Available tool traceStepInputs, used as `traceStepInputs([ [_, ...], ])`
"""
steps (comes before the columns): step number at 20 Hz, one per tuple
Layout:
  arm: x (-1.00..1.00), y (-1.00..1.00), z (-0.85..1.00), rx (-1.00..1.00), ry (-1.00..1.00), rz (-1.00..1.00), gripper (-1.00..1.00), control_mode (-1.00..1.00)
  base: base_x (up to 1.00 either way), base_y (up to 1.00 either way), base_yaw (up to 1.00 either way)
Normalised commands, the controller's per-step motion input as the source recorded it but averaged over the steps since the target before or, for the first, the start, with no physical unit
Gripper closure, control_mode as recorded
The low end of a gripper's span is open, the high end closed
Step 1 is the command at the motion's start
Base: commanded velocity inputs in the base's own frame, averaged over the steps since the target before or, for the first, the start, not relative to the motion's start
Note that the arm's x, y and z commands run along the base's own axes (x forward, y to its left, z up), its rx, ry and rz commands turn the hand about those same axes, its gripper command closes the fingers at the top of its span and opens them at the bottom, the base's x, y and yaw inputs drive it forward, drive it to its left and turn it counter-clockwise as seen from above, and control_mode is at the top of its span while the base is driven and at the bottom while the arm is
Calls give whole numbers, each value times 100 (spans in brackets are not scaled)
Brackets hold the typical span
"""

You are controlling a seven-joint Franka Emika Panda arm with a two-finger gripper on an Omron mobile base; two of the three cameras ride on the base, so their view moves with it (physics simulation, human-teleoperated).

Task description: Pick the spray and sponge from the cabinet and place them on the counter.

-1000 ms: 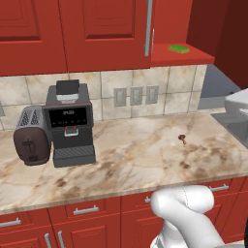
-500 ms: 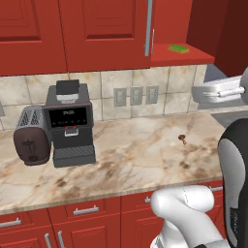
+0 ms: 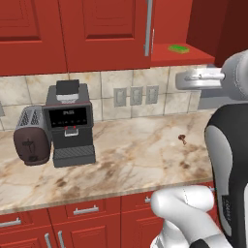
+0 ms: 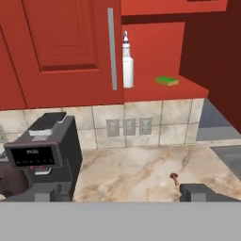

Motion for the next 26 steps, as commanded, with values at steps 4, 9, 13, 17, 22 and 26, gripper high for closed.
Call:
traceStepInputs([
  [4, 67, 0, -12, 0, 0, 0, -100, -100, 0, 0, 0],
  [9, 82, 0, -11, 3, 0, 2, -100, -100, 0, 0, 0],
  [13, 49, 0, -3, 5, -1, 4, -100, -100, 0, 0, 0],
  [17, 37, 0, 0, 6, -3, 5, -100, -100, 0, 0, 0],
  [22, 43, 0, 3, 1, -3, 3, -100, -100, 0, 0, 0],
  [26, 31, 0, 21, -3, 0, 1, -100, -100, 0, 0, 0],
])
